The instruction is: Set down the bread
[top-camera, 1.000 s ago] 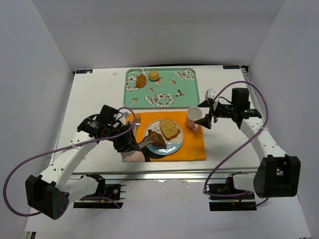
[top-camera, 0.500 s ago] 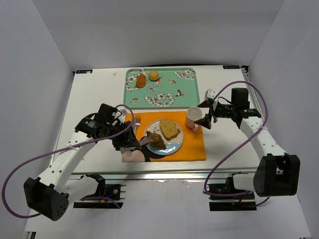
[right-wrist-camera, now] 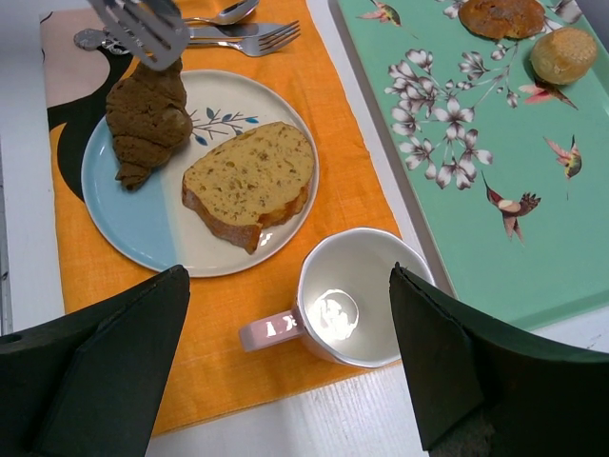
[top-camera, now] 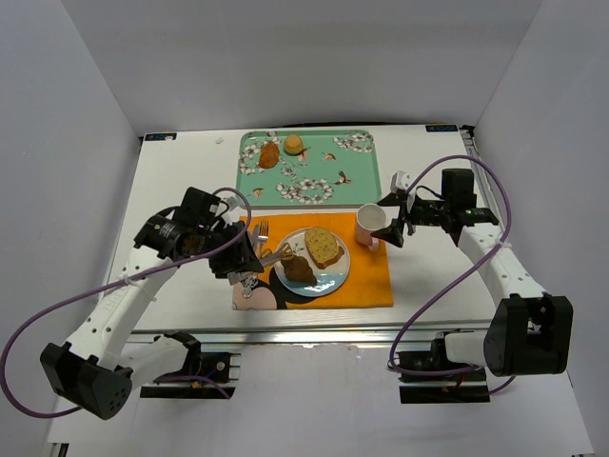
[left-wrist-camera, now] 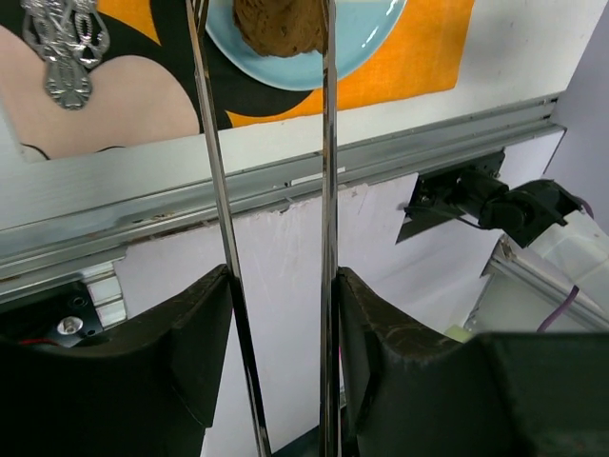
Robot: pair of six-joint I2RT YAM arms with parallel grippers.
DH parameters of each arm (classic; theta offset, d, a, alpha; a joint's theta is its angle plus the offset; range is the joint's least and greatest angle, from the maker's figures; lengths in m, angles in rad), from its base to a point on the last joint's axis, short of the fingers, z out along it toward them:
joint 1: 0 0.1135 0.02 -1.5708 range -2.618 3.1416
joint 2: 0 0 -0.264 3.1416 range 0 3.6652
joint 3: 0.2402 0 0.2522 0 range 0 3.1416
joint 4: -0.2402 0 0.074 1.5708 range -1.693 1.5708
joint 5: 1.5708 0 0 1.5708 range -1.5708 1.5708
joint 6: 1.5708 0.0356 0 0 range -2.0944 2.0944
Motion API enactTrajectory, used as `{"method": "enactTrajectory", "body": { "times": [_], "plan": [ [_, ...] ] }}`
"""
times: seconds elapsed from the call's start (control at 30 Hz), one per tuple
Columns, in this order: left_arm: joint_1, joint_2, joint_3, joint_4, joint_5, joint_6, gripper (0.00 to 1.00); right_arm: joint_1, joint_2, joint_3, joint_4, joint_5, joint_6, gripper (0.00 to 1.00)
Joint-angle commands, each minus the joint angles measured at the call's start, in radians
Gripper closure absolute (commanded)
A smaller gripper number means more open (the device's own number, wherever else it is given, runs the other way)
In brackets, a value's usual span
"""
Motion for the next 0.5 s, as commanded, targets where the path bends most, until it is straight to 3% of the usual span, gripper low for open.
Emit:
{"method": "enactTrajectory", "body": {
  "times": [0.0, 0.17, 0.2, 0.23, 0.33, 0.47],
  "plan": [
    [-0.001, 0.000, 0.102, -0.069, -0.075, 0.016, 0.45, -0.004, -0.006, -0.003, -0.015, -0.020, -0.022, 0.10],
    [0.001, 0.057, 0.282, -0.153, -0.196, 0.032, 0.52, -0.004, -0.006, 0.001, -0.017, -0.022, -0.026, 0.11],
    [0.001, 0.083, 0.301, -0.147, -0.219, 0.039, 0.56, -0.004, -0.005, 0.003, -0.018, -0.023, -0.026, 0.11],
    [0.001, 0.098, 0.313, -0.135, -0.277, 0.060, 0.67, -0.004, -0.002, 0.006, -0.017, -0.025, -0.026, 0.11],
    [0.004, 0.138, 0.288, -0.013, -0.450, 0.116, 0.97, -0.004, 0.006, 0.021, -0.016, -0.037, -0.013, 0.11],
    [0.059, 0.155, 0.116, 0.359, -0.555, 0.333, 1.00, 0.000, 0.012, 0.053, -0.015, -0.040, 0.010, 0.11]
  ]
}}
